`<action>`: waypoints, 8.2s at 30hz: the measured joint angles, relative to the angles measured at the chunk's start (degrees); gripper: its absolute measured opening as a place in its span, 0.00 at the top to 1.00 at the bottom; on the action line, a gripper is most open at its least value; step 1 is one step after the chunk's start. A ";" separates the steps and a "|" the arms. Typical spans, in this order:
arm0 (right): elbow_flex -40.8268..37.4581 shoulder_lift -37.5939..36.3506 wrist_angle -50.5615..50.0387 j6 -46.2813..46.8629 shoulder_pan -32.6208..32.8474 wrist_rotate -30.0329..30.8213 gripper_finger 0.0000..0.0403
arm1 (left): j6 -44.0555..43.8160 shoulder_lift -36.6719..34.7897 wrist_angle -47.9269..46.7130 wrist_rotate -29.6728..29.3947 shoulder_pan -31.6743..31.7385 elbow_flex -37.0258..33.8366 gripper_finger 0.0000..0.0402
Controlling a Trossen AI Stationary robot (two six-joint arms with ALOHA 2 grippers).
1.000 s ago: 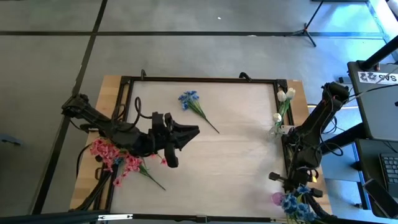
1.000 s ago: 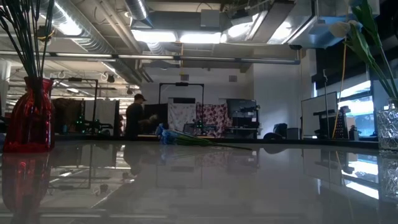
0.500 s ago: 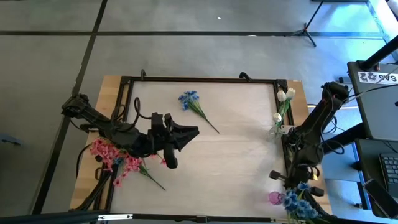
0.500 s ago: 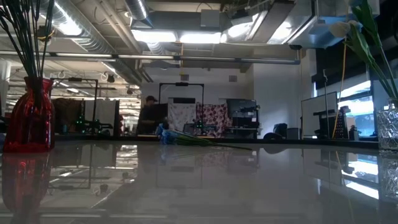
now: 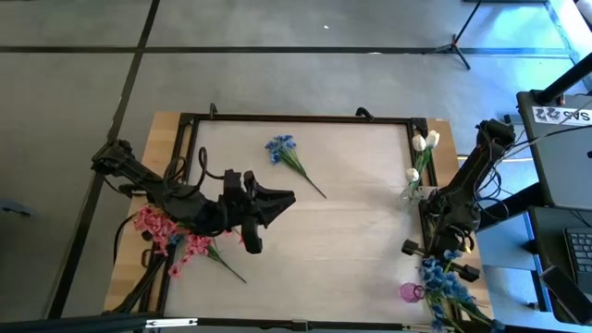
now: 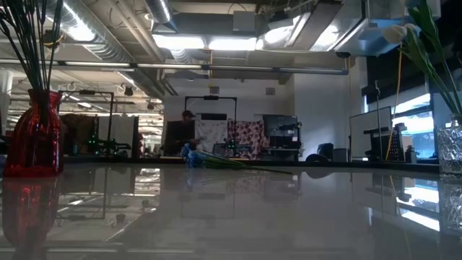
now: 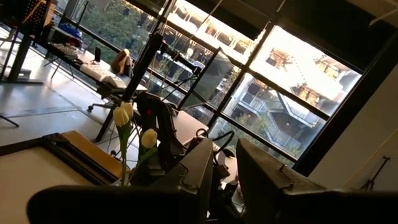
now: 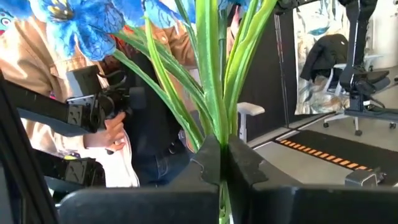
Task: Sort flowers into vase by color
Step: Put the bottom right blue flowers into the violet vase, then put the top blue flowers into the violet vase
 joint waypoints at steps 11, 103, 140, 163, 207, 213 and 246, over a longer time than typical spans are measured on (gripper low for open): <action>-0.12 3.75 -6.15 5.24 -0.09 5.54 0.89 | 0.20 0.00 -0.02 -0.96 0.37 0.00 0.83; 65.49 12.06 -105.02 38.03 -0.22 58.56 0.21 | -55.81 27.66 -46.95 27.39 49.51 0.00 0.46; 65.49 14.97 -96.04 30.06 -15.09 52.35 0.22 | -57.98 27.65 -13.15 29.00 51.91 -13.35 0.97; 65.45 21.42 -74.35 19.54 -40.79 31.37 0.21 | -3.59 13.32 19.85 33.94 26.07 -4.28 0.99; 63.60 5.63 -77.49 7.20 -23.05 12.29 0.98 | 0.02 3.39 4.83 26.11 12.36 -4.33 0.66; 51.88 -0.47 -73.91 11.91 -12.06 19.61 0.97 | -4.05 4.56 3.98 15.42 9.49 -4.33 0.66; 16.14 -9.51 -35.84 1.51 15.76 33.38 0.96 | -25.11 4.79 -6.51 -7.84 8.09 -4.33 0.66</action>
